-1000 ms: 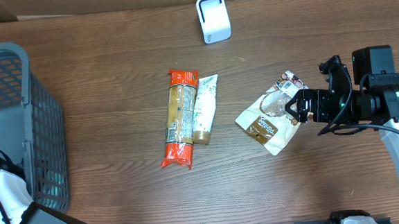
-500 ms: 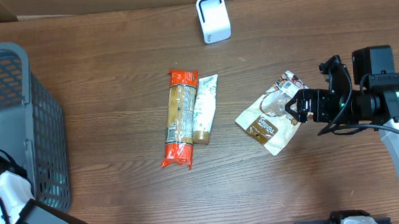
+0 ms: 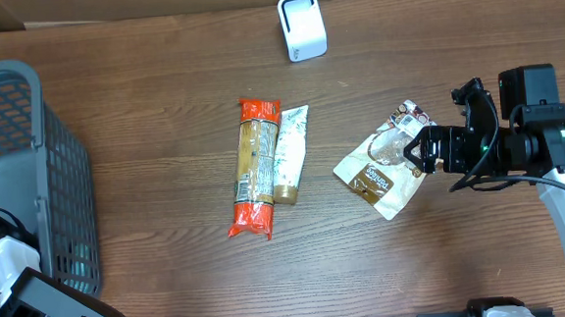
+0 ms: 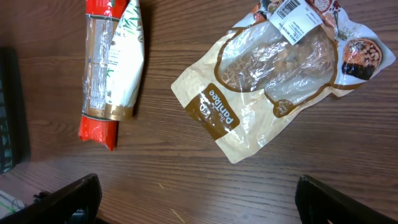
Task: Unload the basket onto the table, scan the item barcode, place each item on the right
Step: 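Grasp the green Zappy toilet wipes pack with the left gripper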
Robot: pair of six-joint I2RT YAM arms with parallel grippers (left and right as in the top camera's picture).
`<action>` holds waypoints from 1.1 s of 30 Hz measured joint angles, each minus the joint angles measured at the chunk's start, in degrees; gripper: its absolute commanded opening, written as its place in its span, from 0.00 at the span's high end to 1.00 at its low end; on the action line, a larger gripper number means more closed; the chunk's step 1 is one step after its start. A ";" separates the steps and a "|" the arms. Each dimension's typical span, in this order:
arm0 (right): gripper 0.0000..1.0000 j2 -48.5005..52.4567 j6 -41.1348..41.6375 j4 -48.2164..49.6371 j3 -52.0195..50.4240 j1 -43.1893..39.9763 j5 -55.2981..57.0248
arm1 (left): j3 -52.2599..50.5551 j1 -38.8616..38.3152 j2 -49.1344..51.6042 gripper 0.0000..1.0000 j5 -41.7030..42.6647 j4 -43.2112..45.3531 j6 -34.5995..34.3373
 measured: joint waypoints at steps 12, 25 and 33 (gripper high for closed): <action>0.00 0.00 0.00 -0.02 0.00 0.00 0.02 | 7.43 -0.02 2.78 0.96 -0.24 -8.20 -0.07; 0.00 0.00 0.00 0.00 0.00 0.00 0.02 | 24.13 -0.02 2.97 0.70 -0.35 -14.38 6.45; 0.00 0.00 0.00 0.68 0.00 0.00 0.02 | 22.43 -0.02 2.97 0.17 1.14 -14.71 9.40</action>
